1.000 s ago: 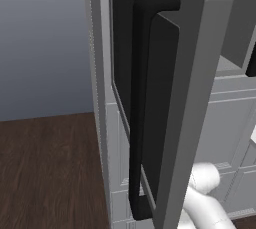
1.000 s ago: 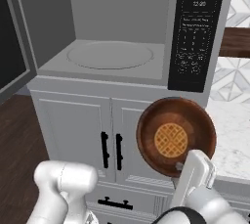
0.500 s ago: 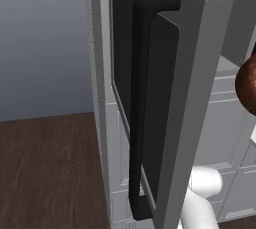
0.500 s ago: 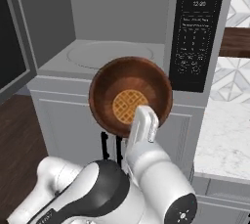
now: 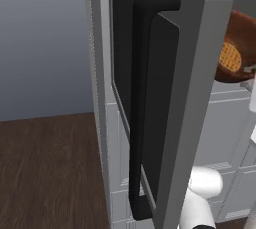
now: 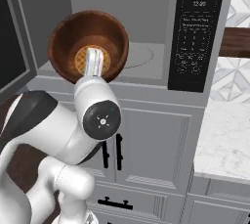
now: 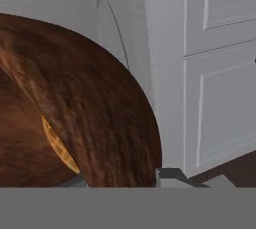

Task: Open the microwave, place the bowl with waffle inside the microwave, then close the microwave door and turn it on.

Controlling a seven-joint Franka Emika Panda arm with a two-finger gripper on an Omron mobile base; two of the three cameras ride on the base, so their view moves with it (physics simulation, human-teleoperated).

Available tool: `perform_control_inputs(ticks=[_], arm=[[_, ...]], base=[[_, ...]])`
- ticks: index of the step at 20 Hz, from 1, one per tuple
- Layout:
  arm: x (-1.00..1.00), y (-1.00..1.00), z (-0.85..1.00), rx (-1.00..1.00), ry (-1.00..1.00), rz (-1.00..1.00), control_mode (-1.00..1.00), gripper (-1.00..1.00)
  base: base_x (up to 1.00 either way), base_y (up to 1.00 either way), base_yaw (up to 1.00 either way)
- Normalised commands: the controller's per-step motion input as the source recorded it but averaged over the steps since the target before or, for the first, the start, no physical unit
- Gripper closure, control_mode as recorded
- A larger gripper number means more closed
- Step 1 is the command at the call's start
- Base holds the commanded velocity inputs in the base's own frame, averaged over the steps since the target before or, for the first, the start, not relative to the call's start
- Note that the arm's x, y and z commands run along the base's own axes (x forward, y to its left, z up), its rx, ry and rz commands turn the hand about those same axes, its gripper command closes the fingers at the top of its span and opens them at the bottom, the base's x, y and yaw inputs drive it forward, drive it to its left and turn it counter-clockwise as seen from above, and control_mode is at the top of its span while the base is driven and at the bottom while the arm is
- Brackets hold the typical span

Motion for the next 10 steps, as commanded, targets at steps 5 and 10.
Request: perform_control_inputs(ticks=[5,10], arm=[[1.00,0.71,0.22,-0.01,0.33,0.00,-1.00,1.00],[1.00,0.15,-0.06,-0.01,0.25,-0.03,-1.00,1.00]], base=[[0.00,0.00,0.00],[0.00,0.00,0.00]])
